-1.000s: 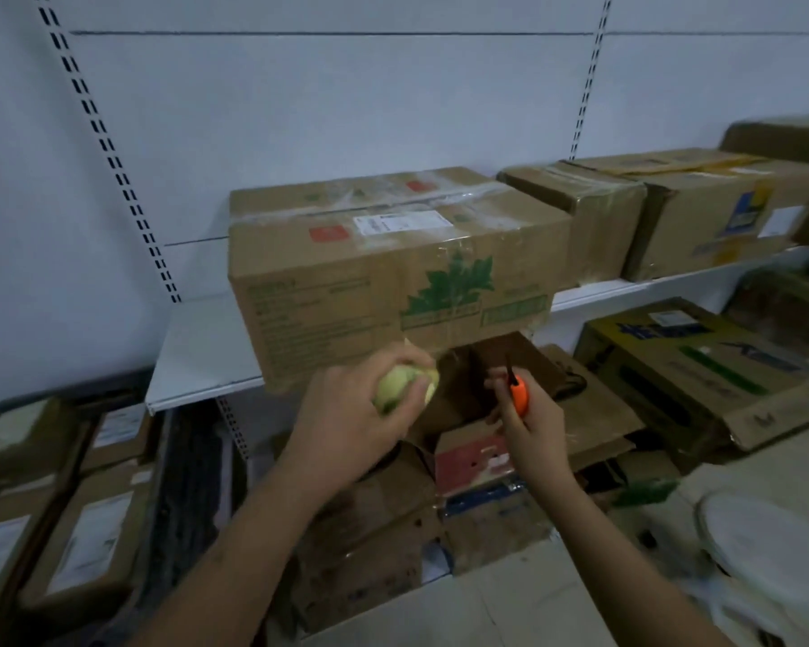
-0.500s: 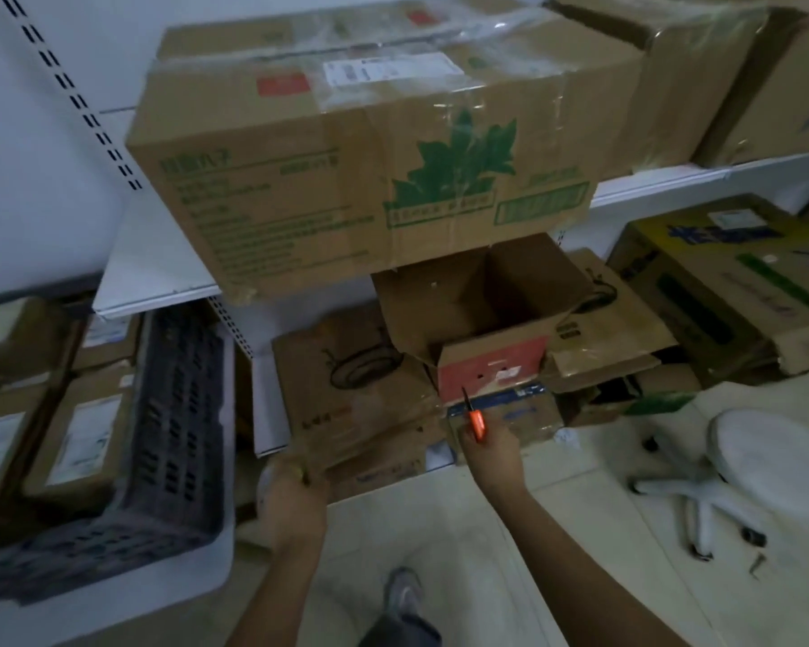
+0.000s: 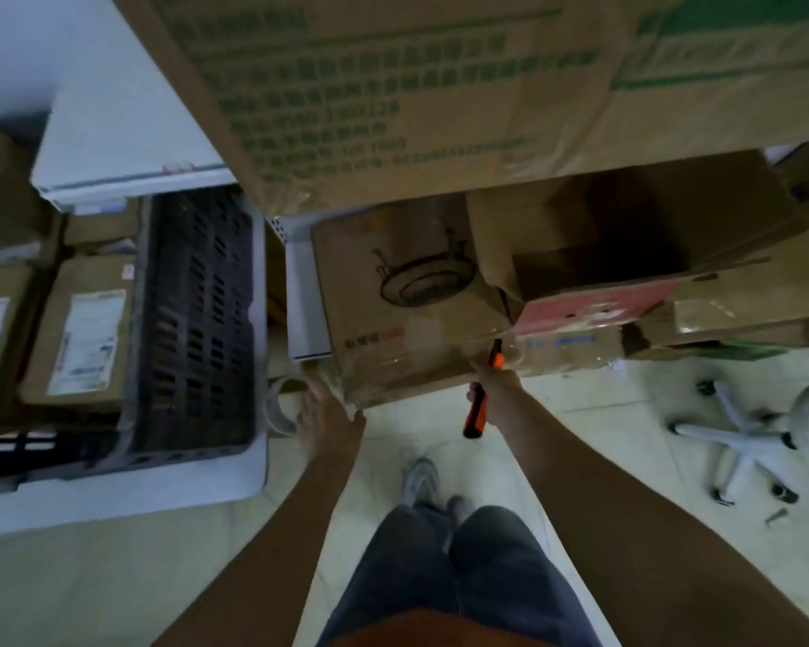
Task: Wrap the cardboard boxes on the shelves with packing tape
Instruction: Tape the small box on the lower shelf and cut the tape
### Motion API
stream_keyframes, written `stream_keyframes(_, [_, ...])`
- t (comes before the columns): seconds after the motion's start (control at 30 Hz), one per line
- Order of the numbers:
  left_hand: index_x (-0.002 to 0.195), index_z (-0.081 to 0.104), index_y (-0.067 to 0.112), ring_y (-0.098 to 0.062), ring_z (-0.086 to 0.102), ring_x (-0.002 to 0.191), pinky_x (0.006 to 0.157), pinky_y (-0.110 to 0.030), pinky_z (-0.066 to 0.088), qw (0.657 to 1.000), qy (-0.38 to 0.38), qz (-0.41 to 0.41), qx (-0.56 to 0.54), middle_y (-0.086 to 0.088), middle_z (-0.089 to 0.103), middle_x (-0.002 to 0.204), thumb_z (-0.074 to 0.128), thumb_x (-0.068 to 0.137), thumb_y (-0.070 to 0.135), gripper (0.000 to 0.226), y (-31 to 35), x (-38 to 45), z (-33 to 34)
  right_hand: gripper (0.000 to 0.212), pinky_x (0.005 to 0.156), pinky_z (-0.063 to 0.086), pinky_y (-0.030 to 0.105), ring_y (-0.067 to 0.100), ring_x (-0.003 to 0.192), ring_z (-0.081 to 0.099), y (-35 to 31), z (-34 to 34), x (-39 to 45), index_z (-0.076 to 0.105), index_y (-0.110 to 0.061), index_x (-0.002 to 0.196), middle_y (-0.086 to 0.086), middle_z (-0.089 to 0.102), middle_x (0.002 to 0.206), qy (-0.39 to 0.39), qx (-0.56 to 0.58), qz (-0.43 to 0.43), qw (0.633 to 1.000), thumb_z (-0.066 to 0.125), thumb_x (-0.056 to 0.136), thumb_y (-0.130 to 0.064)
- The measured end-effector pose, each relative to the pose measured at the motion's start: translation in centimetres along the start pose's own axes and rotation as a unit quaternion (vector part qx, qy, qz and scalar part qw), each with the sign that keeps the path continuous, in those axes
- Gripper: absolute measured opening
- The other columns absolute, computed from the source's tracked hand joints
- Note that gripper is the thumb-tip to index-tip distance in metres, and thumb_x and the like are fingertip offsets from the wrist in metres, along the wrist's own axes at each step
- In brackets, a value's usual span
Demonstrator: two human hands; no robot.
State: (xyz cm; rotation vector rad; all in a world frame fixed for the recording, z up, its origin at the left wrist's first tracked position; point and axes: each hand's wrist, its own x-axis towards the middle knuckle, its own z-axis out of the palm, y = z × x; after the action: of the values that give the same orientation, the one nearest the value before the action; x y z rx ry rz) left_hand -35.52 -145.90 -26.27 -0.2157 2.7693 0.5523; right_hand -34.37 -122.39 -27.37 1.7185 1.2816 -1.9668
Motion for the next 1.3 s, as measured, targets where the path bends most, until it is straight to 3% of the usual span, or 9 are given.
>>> stream_keyframes(0.13, [0.143, 0.029, -0.003, -0.034, 0.061, 0.115, 0.096, -0.044, 0.052, 0.99, 0.02, 0.091, 0.103, -0.021, 0.058, 0.126, 0.083, 0.075, 0.037, 0.096, -0.5, 0.7, 0.0, 0.017, 0.045, 0.04, 0.028, 0.017, 0.046, 0.044, 0.2, 1.8, 0.7, 0.056, -0.006, 0.097, 0.007, 0.05, 0.064, 0.056, -0.019, -0.012, 0.998, 0.069, 0.09, -0.014])
stream_keyframes(0.3, [0.124, 0.04, 0.002, -0.037, 0.067, 0.087, 0.076, -0.046, 0.053, 0.965, 0.118, 0.126, 0.198, -0.02, 0.066, 0.099, 0.085, 0.07, 0.027, 0.075, -0.6, 0.4, -3.7, 0.023, 0.056, 0.047, 0.034, 0.023, 0.06, 0.052, 0.5, 3.7, -3.8, 0.05, -0.013, 0.071, 0.012, 0.054, 0.072, 0.07, -0.092, -0.126, 0.985, 0.067, 0.086, -0.016])
stream_keyframes(0.53, [0.12, 0.054, -0.001, -0.038, 0.067, 0.074, 0.066, -0.043, 0.051, 0.959, 0.177, 0.181, 0.128, -0.017, 0.067, 0.082, 0.078, 0.075, 0.009, 0.052, -2.4, -3.0, -10.0, 0.046, 0.05, 0.031, 0.029, 0.016, 0.047, 0.035, -1.4, 4.7, -13.8, 0.035, -0.017, 0.057, 0.001, 0.035, 0.052, -0.035, -0.198, -0.331, 0.922, 0.064, 0.092, -0.02])
stream_keyframes(0.7, [0.128, 0.042, 0.012, -0.036, 0.063, 0.067, 0.049, -0.033, 0.043, 0.976, 0.182, 0.113, 0.02, -0.013, 0.065, 0.083, 0.068, 0.092, 0.031, 0.048, -1.4, -5.1, -12.0, 0.039, 0.06, 0.038, 0.033, 0.016, 0.059, 0.053, -7.0, 5.8, -17.4, 0.054, -0.014, 0.068, -0.002, 0.051, 0.059, -0.126, -0.296, -0.523, 0.79, 0.059, 0.097, -0.039])
stream_keyframes(0.8, [0.136, 0.038, 0.014, -0.035, 0.064, 0.072, 0.054, -0.034, 0.046, 0.982, 0.17, 0.081, -0.013, -0.012, 0.067, 0.092, 0.061, 0.095, 0.038, 0.053, 0.0, -4.9, -12.7, 0.027, 0.061, 0.037, 0.03, 0.018, 0.076, 0.057, -7.5, 4.6, -17.8, 0.062, -0.018, 0.106, -0.002, 0.06, 0.092, -0.044, -0.419, -0.593, 0.687, 0.057, 0.097, -0.043])
stream_keyframes(0.93, [0.134, 0.036, 0.018, -0.024, 0.059, 0.062, 0.047, -0.031, 0.04, 0.986, 0.125, 0.077, -0.081, -0.005, 0.065, 0.088, 0.061, 0.095, 0.042, 0.052, 1.3, -3.6, -13.7, 0.05, 0.059, 0.039, 0.026, 0.021, 0.092, 0.065, -5.3, 1.5, -17.8, 0.05, -0.028, 0.138, -0.002, 0.043, 0.143, 0.093, -0.44, -0.575, 0.683, 0.06, 0.093, -0.048])
stream_keyframes(1.1, [0.117, 0.042, 0.034, -0.018, 0.064, 0.074, 0.062, -0.04, 0.056, 0.959, 0.115, 0.097, -0.238, 0.008, 0.06, 0.088, 0.072, 0.088, 0.037, 0.042, 1.9, -2.9, -15.5, 0.058, 0.064, 0.053, 0.032, 0.018, 0.09, 0.068, -0.5, 3.9, -18.0, 0.058, -0.033, 0.128, -0.006, 0.064, 0.122, -0.03, -0.571, -0.606, 0.553, 0.047, 0.084, -0.069])
stream_keyframes(1.17, [0.112, 0.043, 0.036, -0.018, 0.066, 0.076, 0.065, -0.043, 0.057, 0.951, 0.111, 0.085, -0.276, 0.005, 0.063, 0.091, 0.073, 0.088, 0.033, 0.038, 1.1, -2.7, -15.7, 0.036, 0.059, 0.052, 0.033, 0.022, 0.078, 0.069, 0.3, 5.4, -18.3, 0.064, -0.03, 0.105, -0.002, 0.07, 0.091, -0.013, -0.617, -0.624, 0.48, 0.055, 0.085, -0.059])
stream_keyframes(1.3, [0.116, 0.043, 0.032, -0.017, 0.066, 0.08, 0.069, -0.044, 0.057, 0.945, 0.108, 0.071, -0.3, 0.004, 0.062, 0.097, 0.071, 0.09, 0.033, 0.038, -1.2, -2.5, -15.6, 0.019, 0.059, 0.039, 0.03, 0.022, 0.081, 0.065, -0.5, 7.6, -19.0, 0.06, -0.028, 0.097, -0.001, 0.066, 0.083, -0.007, -0.666, -0.607, 0.433, 0.066, 0.084, -0.041])
